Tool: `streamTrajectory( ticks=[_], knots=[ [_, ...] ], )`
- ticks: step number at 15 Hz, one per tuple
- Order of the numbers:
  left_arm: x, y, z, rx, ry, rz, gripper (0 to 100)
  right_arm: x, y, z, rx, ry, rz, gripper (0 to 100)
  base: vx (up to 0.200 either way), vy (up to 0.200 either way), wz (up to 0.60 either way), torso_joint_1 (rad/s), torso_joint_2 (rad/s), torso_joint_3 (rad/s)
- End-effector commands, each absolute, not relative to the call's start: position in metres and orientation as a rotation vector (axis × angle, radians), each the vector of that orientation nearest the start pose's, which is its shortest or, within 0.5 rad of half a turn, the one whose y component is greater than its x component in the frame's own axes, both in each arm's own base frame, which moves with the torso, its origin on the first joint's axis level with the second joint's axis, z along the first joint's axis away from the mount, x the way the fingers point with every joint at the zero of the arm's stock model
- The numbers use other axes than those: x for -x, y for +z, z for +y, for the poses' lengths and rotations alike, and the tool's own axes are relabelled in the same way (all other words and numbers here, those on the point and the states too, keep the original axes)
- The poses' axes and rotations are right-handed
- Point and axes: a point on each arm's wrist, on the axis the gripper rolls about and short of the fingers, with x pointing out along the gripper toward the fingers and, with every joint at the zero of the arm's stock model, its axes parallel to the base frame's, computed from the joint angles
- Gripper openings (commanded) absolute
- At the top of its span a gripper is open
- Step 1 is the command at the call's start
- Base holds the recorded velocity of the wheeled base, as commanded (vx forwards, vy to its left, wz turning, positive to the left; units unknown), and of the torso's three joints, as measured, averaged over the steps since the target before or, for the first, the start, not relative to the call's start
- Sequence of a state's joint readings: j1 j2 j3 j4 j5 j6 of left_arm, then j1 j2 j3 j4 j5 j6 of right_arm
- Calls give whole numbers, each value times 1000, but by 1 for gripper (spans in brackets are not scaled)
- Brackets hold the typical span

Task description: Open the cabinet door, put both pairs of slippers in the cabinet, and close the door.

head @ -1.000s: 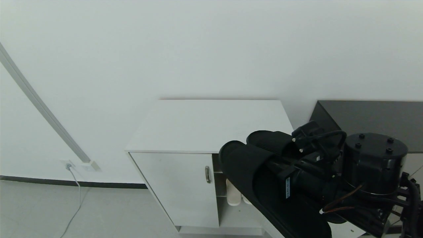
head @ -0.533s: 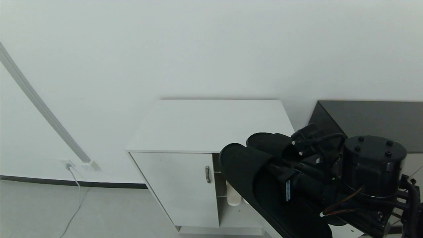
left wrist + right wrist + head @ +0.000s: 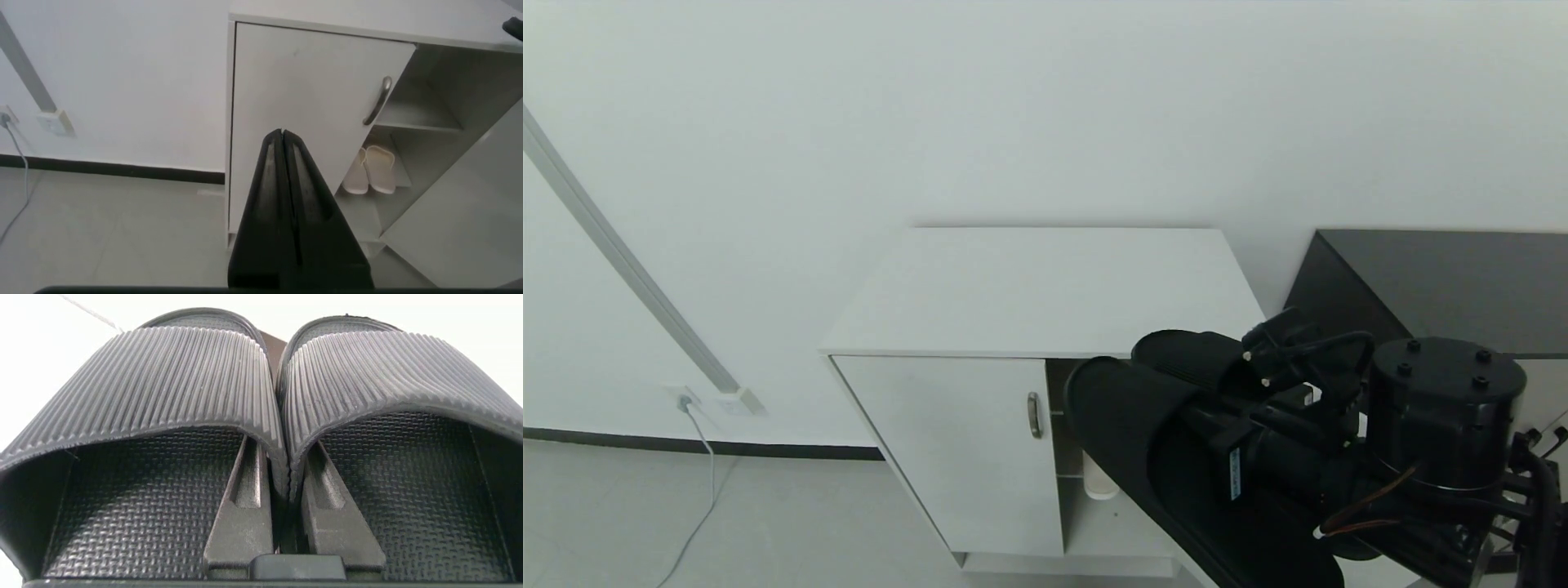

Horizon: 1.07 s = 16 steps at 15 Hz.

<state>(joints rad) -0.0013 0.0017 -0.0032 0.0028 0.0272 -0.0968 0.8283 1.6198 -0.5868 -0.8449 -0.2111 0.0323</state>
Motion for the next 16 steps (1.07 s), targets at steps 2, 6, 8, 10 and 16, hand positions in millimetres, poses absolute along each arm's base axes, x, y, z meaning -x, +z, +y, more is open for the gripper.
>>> streamTrajectory(
  ticks=[2, 6, 8, 10, 16],
  knots=[
    [23, 76, 1, 97, 26, 0, 0, -186, 169, 195, 64, 613, 176, 0, 0, 0, 0, -176, 386, 222],
    [23, 76, 1, 97, 26, 0, 0, -185, 168, 196, 66, 615, 179, 0, 0, 0, 0, -206, 486, 272],
    [23, 76, 1, 97, 26, 0, 0, -186, 168, 195, 67, 612, 178, 0, 0, 0, 0, -234, 554, 315],
    [23, 76, 1, 97, 26, 0, 0, -185, 168, 196, 67, 613, 178, 0, 0, 0, 0, -225, 549, 320],
    [23, 76, 1, 97, 28, 0, 0, -186, 166, 196, 71, 613, 185, 0, 0, 0, 0, -201, 513, 314]
  ],
)
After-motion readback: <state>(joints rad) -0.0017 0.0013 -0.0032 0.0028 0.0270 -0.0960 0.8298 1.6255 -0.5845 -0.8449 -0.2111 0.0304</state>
